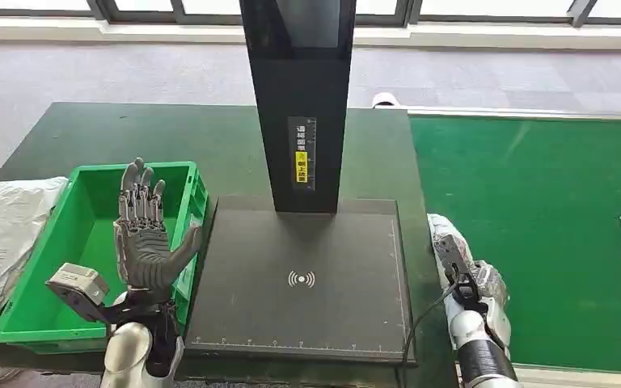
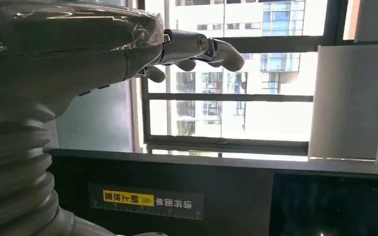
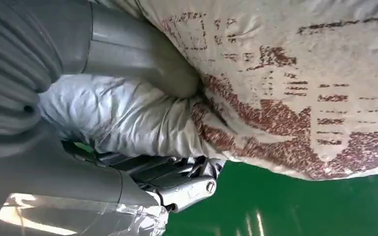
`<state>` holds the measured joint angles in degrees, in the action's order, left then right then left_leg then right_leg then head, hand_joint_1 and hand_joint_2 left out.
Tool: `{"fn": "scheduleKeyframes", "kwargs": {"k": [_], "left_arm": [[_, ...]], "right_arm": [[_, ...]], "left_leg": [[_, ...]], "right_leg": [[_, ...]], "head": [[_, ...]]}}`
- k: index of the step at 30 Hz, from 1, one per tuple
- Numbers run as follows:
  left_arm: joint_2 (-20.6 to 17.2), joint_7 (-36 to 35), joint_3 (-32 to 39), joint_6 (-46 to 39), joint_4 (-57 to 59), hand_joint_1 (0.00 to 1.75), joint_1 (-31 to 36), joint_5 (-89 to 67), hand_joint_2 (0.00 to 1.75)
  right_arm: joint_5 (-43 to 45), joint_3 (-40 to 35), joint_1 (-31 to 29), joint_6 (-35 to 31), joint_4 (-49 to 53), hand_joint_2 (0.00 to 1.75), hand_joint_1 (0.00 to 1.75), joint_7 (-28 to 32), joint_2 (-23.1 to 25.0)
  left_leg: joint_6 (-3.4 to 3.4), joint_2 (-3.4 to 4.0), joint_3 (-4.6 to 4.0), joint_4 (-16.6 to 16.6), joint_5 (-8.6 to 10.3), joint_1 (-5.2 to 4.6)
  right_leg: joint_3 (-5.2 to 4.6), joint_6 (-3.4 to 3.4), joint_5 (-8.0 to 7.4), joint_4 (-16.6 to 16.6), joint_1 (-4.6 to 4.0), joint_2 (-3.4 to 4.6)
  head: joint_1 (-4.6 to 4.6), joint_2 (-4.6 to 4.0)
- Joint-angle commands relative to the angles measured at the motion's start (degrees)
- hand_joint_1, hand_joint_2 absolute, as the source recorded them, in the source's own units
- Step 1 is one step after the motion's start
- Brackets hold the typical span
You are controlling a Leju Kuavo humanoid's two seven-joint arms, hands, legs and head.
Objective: Moved the parcel from conveyor to table for the left to box.
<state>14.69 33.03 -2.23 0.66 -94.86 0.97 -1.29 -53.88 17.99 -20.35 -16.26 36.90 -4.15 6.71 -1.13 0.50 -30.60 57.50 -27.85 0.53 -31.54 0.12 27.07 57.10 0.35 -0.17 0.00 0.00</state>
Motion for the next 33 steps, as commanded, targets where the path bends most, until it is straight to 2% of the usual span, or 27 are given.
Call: {"fn": "scheduleKeyframes", "kwargs": {"k": [1, 9, 13, 18, 19, 20, 21, 23, 26, 30, 31, 32, 33], "left_arm": [[-1.0, -0.1, 1.6, 0.1, 0.1, 0.0, -0.6, -0.1, 1.75], [-1.1, -0.3, 1.5, -0.3, -1.0, 0.0, -1.5, -0.1, 1.75], [-1.2, -0.4, 1.6, -0.9, -2.1, 0.0, -2.3, -0.1, 1.75], [-1.2, -0.4, 1.6, -0.9, -2.1, 0.0, -2.4, -0.1, 1.75], [-0.8, -0.2, 1.8, -1.3, -2.4, 0.0, -2.6, 0.1, 1.75], [-0.8, -0.2, 1.7, -1.3, -2.4, 0.0, -2.8, 0.1, 1.75], [-0.8, 0.0, 1.5, -1.4, -2.1, 0.0, -2.7, 0.2, 1.75], [-0.8, 0.2, 1.2, -1.5, -1.5, 0.0, -2.3, 0.2, 1.75], [-0.8, 0.3, 1.0, -1.5, -1.2, 0.0, -2.1, 0.2, 1.75], [-0.8, 0.3, 1.0, -1.6, -1.1, 0.0, -2.0, 0.3, 1.75], [-0.9, 0.3, 1.0, -1.6, -1.1, 0.0, -1.9, 0.3, 1.75], [-0.9, 0.4, 0.9, -1.5, -0.8, 0.0, -1.7, 0.3, 1.75], [-0.8, 0.5, 0.7, -1.4, -0.1, 0.0, -1.2, 0.4, 1.75]], "right_arm": [[-0.2, -2.3, 0.6, 0.8, -3.7, 1.75, 1.75, 0.0, -0.7], [0.1, -2.2, 1.5, -1.1, -0.5, 1.75, 1.75, 0.5, 0.0], [1.0, -2.1, 2.6, -6.8, 4.6, 1.75, 1.75, 4.9, 0.8], [1.0, -2.2, 2.5, -6.6, 4.7, 1.75, 1.75, 4.9, 0.9], [6.0, -2.0, 4.4, -18.1, 11.0, 1.75, 1.75, 19.3, 2.3], [7.5, -2.1, 5.0, -19.7, 14.3, 1.75, 1.75, 21.7, 2.9], [8.4, -2.8, 7.5, -20.2, 22.2, 1.75, 1.75, 22.5, 4.0], [9.3, -3.6, 9.6, -21.2, 27.8, 1.75, 1.75, 23.3, 4.4], [10.2, -3.7, 10.4, -21.8, 29.6, 1.75, 1.75, 24.1, 4.7], [10.6, -3.8, 10.5, -22.0, 29.3, 1.75, 1.75, 24.6, 4.6], [11.5, -3.6, 10.4, -23.1, 29.3, 1.75, 1.75, 25.9, 4.7], [13.6, -0.6, 10.8, -23.7, 32.1, 1.75, 1.75, 31.4, 6.6], [13.4, 1.0, 11.2, -23.7, 34.1, 1.75, 1.75, 33.1, 7.9]], "left_leg": [[0.01, -0.07, -0.03, -0.1, 0.05, 0.01], [0.02, -0.22, -0.11, -0.1, 0.07, 0.0], [0.01, -0.27, -0.14, -0.1, 0.04, -0.01], [0.02, -0.33, -0.32, -0.1, 0.07, -0.05], [0.01, -0.38, -0.38, -0.1, 0.05, -0.03], [0.0, -0.43, -0.45, 0.0, 0.03, -0.03], [0.01, -0.44, -0.44, -0.1, 0.03, -0.04], [0.02, -0.48, -0.59, 0.0, 0.05, -0.09], [0.06, -0.62, -0.96, 0.0, 0.13, -0.11], [0.06, -0.57, -0.97, 0.0, 0.12, -0.08], [0.07, -0.51, -0.9, -0.1, 0.13, -0.05], [0.07, -0.5, -0.86, -0.1, 0.15, -0.07], [0.05, -0.56, -0.96, 0.0, 0.13, -0.07]], "right_leg": [[-0.01, -0.01, -0.04, -0.1, -0.01, -0.02], [-0.05, -0.04, -0.01, -0.1, -0.01, -0.14], [-0.07, -0.03, 0.06, 0.0, 0.01, -0.22], [-0.23, -0.03, 0.03, 0.0, 0.05, -0.25], [-0.27, -0.03, 0.05, 0.0, 0.04, -0.31], [-0.33, -0.03, 0.08, 0.0, 0.03, -0.37], [-0.33, -0.03, 0.08, 0.0, 0.04, -0.38], [-0.49, -0.03, 0.11, 0.1, 0.11, -0.42], [-0.87, -0.02, 0.09, 0.2, 0.24, -0.53], [-0.87, -0.01, 0.07, 0.2, 0.22, -0.49], [-0.81, -0.01, 0.04, 0.1, 0.2, -0.42], [-0.78, -0.02, 0.02, 0.1, 0.22, -0.4], [-0.87, -0.03, 0.06, 0.2, 0.22, -0.47]], "head": [[0.0, 0.0], [0.0, 0.0], [0.0, 0.0], [0.0, 0.0], [0.0, 0.0], [0.0, 0.0], [0.0, 0.0], [0.0, 0.0], [0.0, 0.0], [0.0, 0.0], [0.0, 0.0], [0.0, 0.0], [0.0, 0.0]]}}
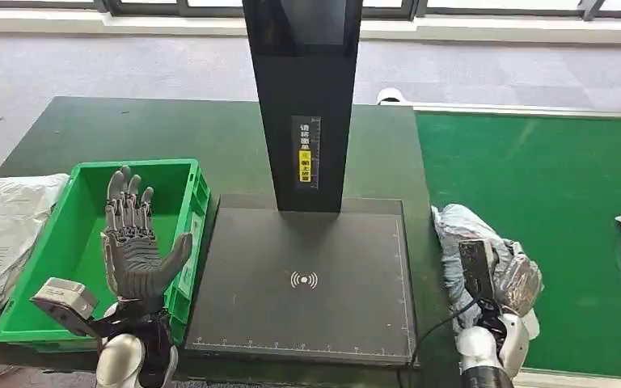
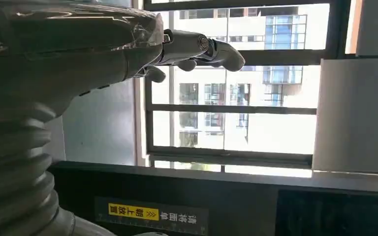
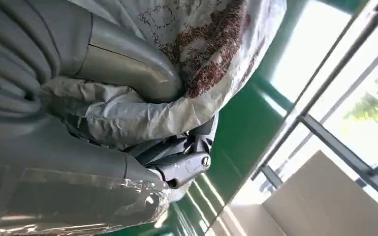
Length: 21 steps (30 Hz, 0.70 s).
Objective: Moved the parcel from conveyor to table for the left to box.
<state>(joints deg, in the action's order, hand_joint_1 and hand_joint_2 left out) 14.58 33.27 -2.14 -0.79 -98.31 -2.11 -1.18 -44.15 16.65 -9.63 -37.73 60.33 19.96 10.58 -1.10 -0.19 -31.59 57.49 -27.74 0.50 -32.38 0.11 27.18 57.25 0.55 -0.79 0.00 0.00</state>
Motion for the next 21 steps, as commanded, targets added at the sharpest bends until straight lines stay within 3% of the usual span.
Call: {"fn": "scheduleKeyframes", "kwargs": {"k": [1, 21], "left_arm": [[-0.7, 0.3, 0.5, 0.1, 3.6, 0.0, 2.1, 0.3, 1.75], [-0.7, 0.3, 0.5, 0.1, 3.6, 0.0, 2.1, 0.3, 1.75]], "right_arm": [[3.8, 1.9, 0.9, -2.3, 11.4, 1.75, 1.75, 8.7, 4.0], [3.8, 1.9, 0.9, -2.3, 11.4, 1.75, 1.75, 8.7, 4.0]], "left_leg": [[0.02, 0.11, 0.04, 0.0, 0.05, -0.05], [0.02, 0.19, 0.13, 0.0, 0.11, -0.06]], "right_leg": [[-0.03, -0.02, -0.06, 0.0, 0.04, 0.15], [0.02, 0.0, -0.07, 0.0, 0.02, 0.14]], "head": [[0.0, 0.0], [0.0, 0.0]]}}
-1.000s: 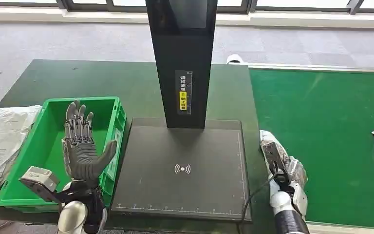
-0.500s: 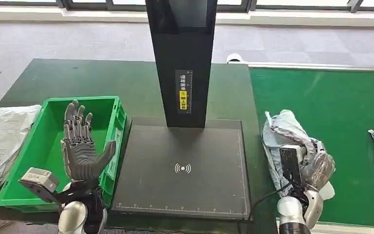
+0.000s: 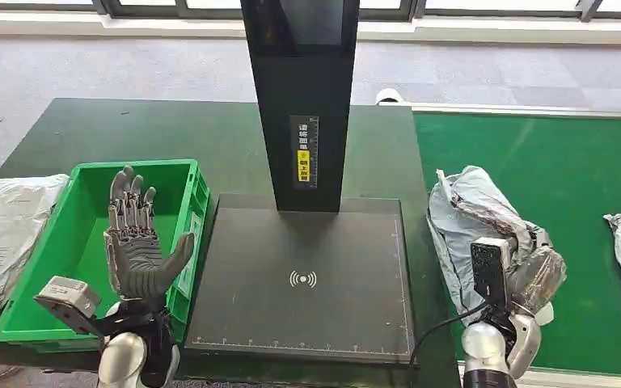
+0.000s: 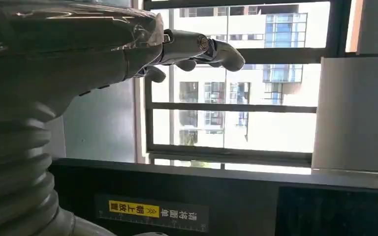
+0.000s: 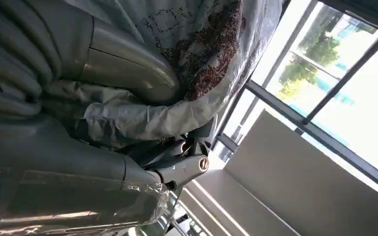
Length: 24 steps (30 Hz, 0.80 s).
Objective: Moved the parcel from conveyor to table for the left to box.
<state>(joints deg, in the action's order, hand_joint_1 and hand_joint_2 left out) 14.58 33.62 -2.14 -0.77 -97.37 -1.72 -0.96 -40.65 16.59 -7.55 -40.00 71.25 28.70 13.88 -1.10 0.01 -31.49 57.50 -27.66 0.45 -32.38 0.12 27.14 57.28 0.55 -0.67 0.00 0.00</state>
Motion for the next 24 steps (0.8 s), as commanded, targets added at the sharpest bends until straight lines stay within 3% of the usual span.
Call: {"fn": "scheduleKeyframes", "kwargs": {"k": [1, 24], "left_arm": [[-0.7, 0.0, 0.5, 0.0, 2.7, 0.0, 1.7, 0.1, 1.75], [-0.7, 0.0, 0.5, 0.0, 2.7, 0.0, 1.7, 0.1, 1.75]], "right_arm": [[0.3, 2.0, -1.2, 0.0, 0.5, 1.75, 1.75, 0.0, 0.7], [0.3, 2.0, -1.2, 0.0, 0.5, 1.75, 1.75, 0.0, 0.7]], "left_leg": [[0.03, -0.01, 0.06, -0.1, 0.05, -0.01], [0.02, -0.01, 0.01, 0.0, 0.04, -0.03]], "right_leg": [[0.06, -0.01, -0.05, -0.1, 0.01, 0.04], [0.0, -0.01, -0.03, 0.0, 0.03, 0.02]], "head": [[0.0, 0.0], [0.0, 0.0]]}}
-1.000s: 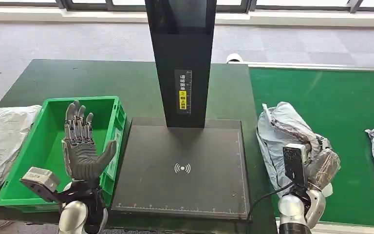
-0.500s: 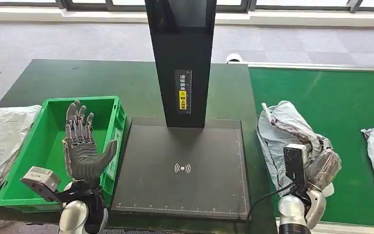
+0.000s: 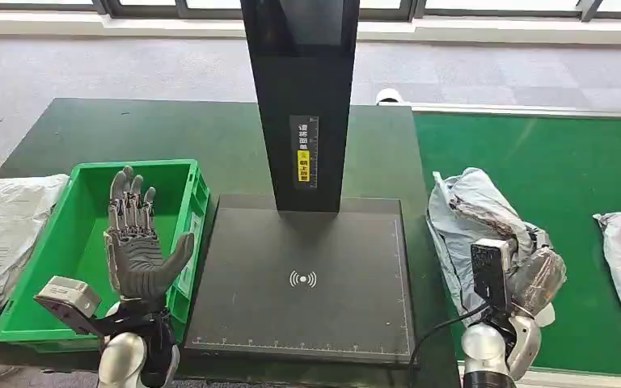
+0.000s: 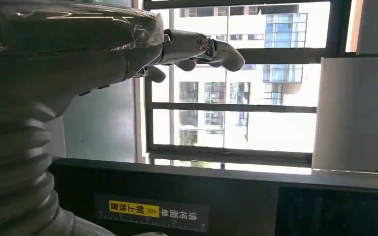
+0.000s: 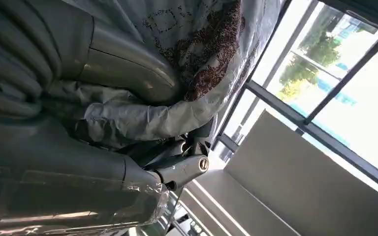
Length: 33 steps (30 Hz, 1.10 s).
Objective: Moved the parcel from conveyor to table for the left to box.
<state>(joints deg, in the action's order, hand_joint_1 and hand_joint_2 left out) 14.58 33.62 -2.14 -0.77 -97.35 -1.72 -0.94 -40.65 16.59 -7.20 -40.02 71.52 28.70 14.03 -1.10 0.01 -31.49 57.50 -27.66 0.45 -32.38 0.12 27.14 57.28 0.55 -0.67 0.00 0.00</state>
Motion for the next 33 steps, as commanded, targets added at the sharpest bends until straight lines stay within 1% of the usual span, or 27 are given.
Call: {"fn": "scheduleKeyframes", "kwargs": {"k": [1, 33], "left_arm": [[-0.7, 0.0, 0.5, 0.0, 2.6, 0.0, 1.7, 0.1, 1.75], [-0.7, 0.0, 0.5, 0.0, 2.6, 0.0, 1.7, 0.1, 1.75]], "right_arm": [[0.3, 2.0, -1.5, 0.0, 0.3, 1.75, 1.75, 0.0, 0.5], [0.3, 2.0, -1.5, 0.0, 0.3, 1.75, 1.75, 0.0, 0.5]], "left_leg": [[0.03, 0.0, 0.04, -0.1, 0.06, -0.02], [0.02, -0.01, 0.03, -0.1, 0.04, -0.02]], "right_leg": [[0.02, -0.01, -0.06, -0.1, 0.01, 0.04], [0.02, -0.01, -0.04, 0.0, 0.02, 0.02]], "head": [[0.0, 0.0], [0.0, 0.0]]}}
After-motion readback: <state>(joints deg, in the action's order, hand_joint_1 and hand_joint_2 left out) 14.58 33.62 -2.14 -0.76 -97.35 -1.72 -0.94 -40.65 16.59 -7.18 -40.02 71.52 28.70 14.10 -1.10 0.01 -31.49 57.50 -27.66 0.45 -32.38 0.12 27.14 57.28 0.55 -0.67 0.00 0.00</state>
